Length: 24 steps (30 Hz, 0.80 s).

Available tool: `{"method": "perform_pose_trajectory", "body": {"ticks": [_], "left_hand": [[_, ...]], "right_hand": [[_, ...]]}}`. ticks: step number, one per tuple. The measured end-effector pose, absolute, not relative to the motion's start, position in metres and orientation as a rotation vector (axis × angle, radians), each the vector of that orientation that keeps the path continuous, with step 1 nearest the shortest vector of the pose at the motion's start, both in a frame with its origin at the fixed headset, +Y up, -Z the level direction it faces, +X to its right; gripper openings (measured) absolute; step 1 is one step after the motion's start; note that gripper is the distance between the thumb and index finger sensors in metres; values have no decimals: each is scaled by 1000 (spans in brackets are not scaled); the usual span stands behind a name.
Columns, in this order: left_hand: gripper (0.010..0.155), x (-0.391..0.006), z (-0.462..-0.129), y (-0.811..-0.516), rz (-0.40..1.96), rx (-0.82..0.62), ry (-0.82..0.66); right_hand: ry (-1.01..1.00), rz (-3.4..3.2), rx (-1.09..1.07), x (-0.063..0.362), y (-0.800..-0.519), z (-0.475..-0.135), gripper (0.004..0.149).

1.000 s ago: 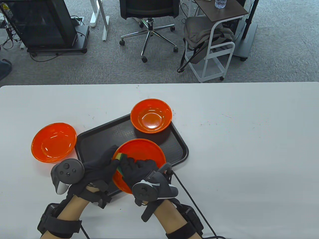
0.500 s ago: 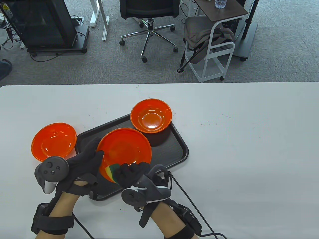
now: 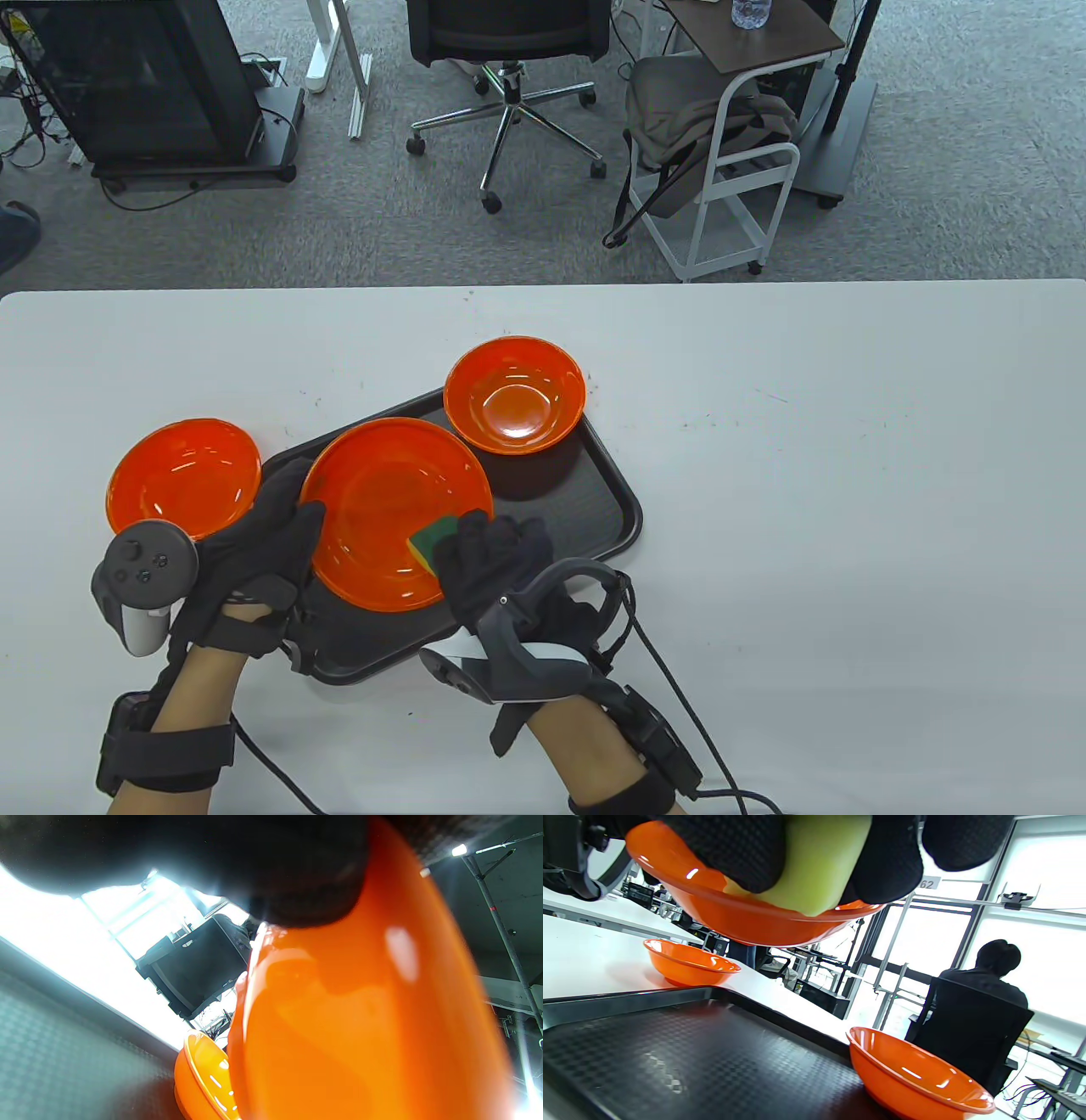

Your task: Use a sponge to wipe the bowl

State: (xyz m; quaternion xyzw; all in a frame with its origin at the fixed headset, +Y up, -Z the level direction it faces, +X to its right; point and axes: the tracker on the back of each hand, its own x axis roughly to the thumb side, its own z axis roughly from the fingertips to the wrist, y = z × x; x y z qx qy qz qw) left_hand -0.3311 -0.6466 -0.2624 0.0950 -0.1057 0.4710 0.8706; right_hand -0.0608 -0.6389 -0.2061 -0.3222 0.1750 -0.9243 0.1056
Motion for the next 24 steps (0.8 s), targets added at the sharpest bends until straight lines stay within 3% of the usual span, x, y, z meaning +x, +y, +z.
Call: {"method": "perform_pose_trajectory", "body": {"ticks": [16, 24], "left_hand": [[55, -349, -266, -652, 1171, 173, -157], [55, -358, -269, -658, 1348, 141, -136]], "right_hand": [[1011, -2895, -793, -14, -627, -213, 48], [1113, -3214, -815, 9, -628, -217, 49]]}}
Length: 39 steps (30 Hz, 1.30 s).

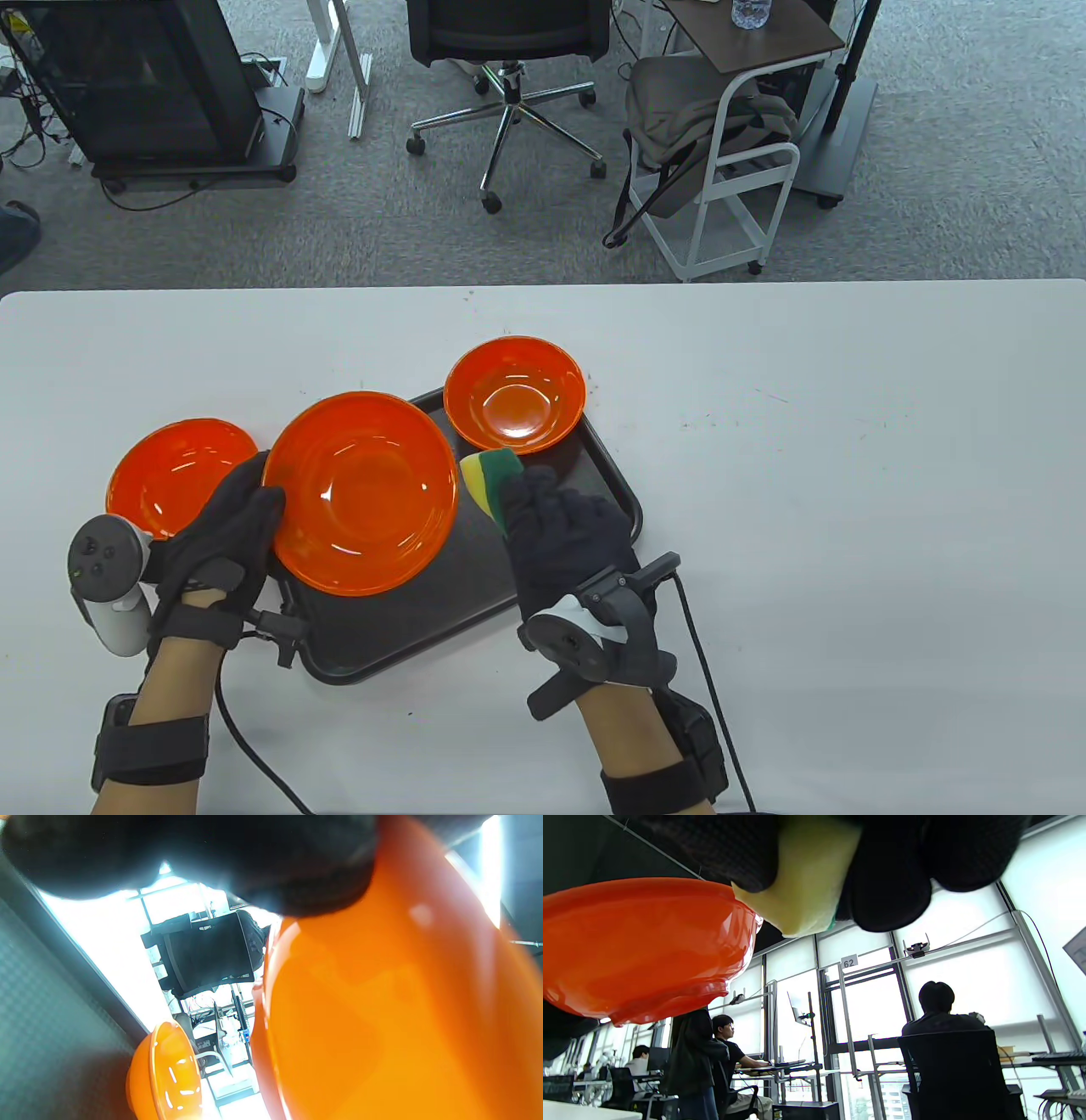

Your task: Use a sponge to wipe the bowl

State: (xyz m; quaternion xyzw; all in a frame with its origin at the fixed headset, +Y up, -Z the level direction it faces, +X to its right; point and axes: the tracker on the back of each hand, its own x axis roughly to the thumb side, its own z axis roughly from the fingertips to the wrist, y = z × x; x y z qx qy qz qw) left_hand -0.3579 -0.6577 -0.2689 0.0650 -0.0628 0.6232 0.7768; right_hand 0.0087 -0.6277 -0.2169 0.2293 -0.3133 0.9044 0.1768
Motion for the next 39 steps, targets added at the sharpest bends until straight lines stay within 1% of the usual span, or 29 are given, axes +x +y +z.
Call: {"method": "perform_pose_trajectory", "body": {"ticks": [6, 9, 13, 16, 25, 30, 39], "left_hand": [[55, -355, -269, -659, 1390, 121, -148], [54, -353, -268, -661, 1387, 111, -116], [56, -351, -268, -661, 1265, 97, -69], [55, -348, -267, -659, 1190, 68, -68], [56, -330, -269, -660, 1178, -36, -202], [56, -322, -268, -661, 1162, -81, -249], [57, -302, -265, -660, 1236, -193, -359]], "right_hand": [[-724, 2195, 728, 10, -634, -221, 49], [-676, 2102, 761, 10, -637, -223, 49], [-626, 2033, 805, 6, -641, -226, 49], [-580, 1961, 795, 5, -642, -227, 49], [-518, 1785, 685, 13, -645, -231, 48], [-483, 1750, 654, 14, -648, -235, 49], [-349, 1654, 637, 11, -656, -241, 49]]}}
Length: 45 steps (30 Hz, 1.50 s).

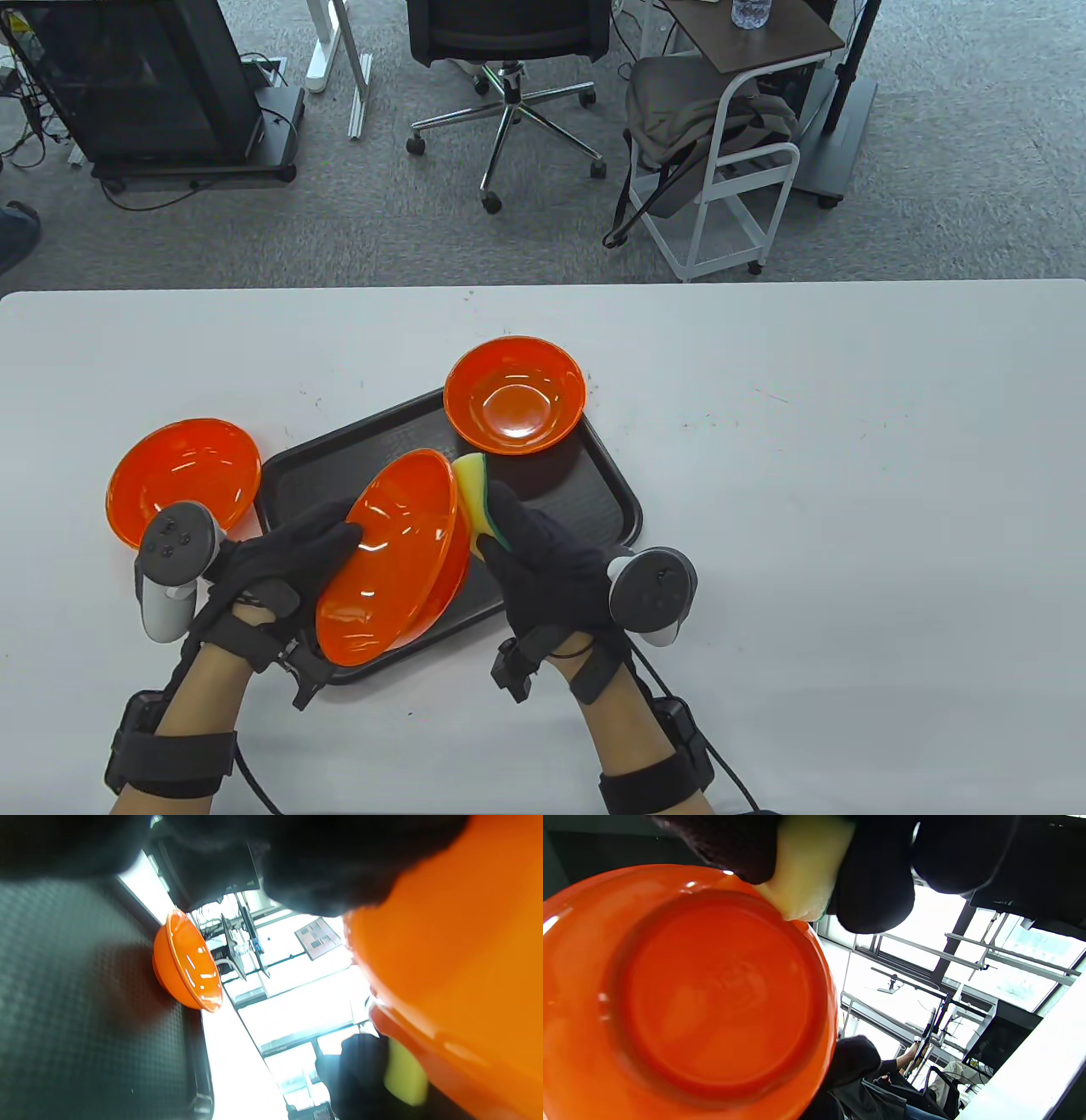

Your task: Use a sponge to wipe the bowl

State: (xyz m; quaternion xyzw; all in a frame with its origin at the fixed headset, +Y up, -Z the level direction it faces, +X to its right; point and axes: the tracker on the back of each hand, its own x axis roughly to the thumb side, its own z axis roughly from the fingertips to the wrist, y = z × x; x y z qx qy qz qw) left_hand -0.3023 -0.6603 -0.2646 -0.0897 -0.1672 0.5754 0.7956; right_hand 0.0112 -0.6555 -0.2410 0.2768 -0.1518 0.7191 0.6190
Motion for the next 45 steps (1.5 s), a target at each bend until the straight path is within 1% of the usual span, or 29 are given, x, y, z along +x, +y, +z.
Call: {"method": "perform_pose_trajectory", "body": {"ticks": [5, 11, 14, 16, 22, 25, 28, 30, 36, 45], "left_hand": [[58, -290, -262, -662, 1254, -228, -409], [59, -282, -259, -663, 1282, -177, -437], [58, -281, -258, -662, 1289, -117, -445], [58, -281, -257, -660, 1281, -59, -437], [56, -285, -255, -657, 1277, 52, -400], [55, -292, -256, -656, 1278, 101, -356], [55, -302, -256, -652, 1240, 197, -288], [55, -308, -256, -651, 1230, 234, -248], [54, -327, -260, -651, 1211, 299, -154], [54, -347, -262, -650, 1120, 355, -53]], "right_hand": [[-255, 1636, 653, 3, -660, -243, 50], [-112, 1583, 663, -9, -669, -244, 51], [-41, 1539, 662, -16, -673, -244, 51], [11, 1502, 660, -21, -676, -244, 51], [118, 1437, 677, -34, -681, -241, 52], [179, 1400, 685, -41, -683, -239, 53], [228, 1384, 703, -47, -684, -237, 54], [260, 1344, 701, -52, -685, -235, 55], [280, 1320, 710, -53, -683, -234, 56], [164, 1337, 699, -38, -675, -238, 57]]}}
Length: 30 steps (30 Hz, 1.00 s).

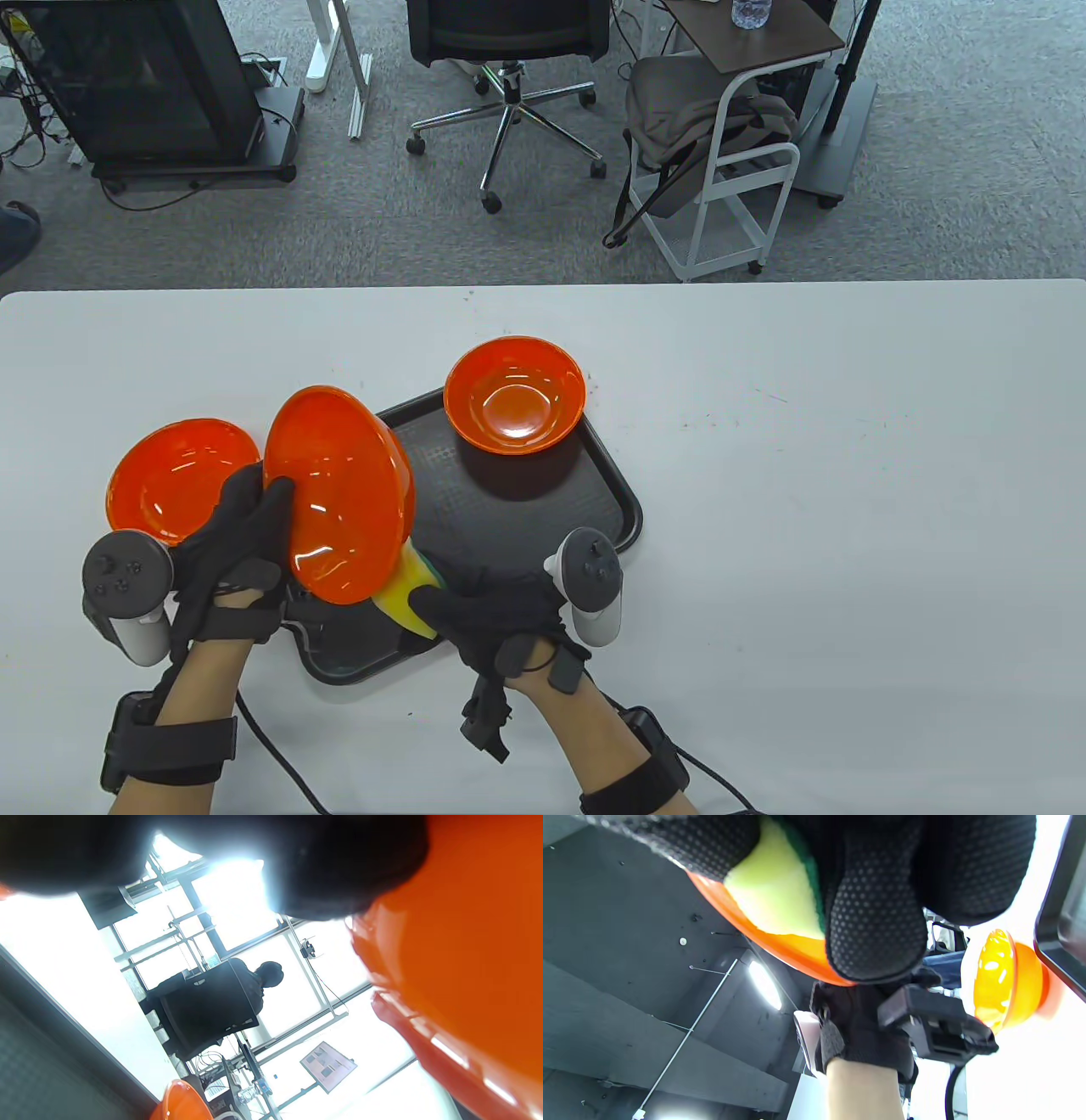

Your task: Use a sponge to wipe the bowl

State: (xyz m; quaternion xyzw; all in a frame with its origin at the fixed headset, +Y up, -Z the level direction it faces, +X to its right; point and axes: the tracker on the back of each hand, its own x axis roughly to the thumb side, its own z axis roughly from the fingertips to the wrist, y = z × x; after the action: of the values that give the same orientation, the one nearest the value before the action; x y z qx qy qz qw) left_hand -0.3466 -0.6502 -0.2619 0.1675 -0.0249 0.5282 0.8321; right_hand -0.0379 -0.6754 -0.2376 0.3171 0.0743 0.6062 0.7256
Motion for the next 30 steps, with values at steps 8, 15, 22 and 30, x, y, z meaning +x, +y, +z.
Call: {"method": "perform_pose_trajectory", "body": {"ticks": [8, 15, 22, 30], "left_hand": [[54, -350, -264, -653, 1068, 319, -34], [54, -342, -266, -654, 1051, 248, -100], [55, -324, -266, -656, 1049, 112, -218], [56, -303, -262, -655, 1044, 26, -334]], "right_hand": [[-89, 1425, 706, -15, -659, -237, 55], [-355, 1587, 679, 2, -650, -232, 50], [-366, 1551, 631, 4, -657, -234, 48], [-303, 1508, 601, 3, -665, -240, 48]]}}
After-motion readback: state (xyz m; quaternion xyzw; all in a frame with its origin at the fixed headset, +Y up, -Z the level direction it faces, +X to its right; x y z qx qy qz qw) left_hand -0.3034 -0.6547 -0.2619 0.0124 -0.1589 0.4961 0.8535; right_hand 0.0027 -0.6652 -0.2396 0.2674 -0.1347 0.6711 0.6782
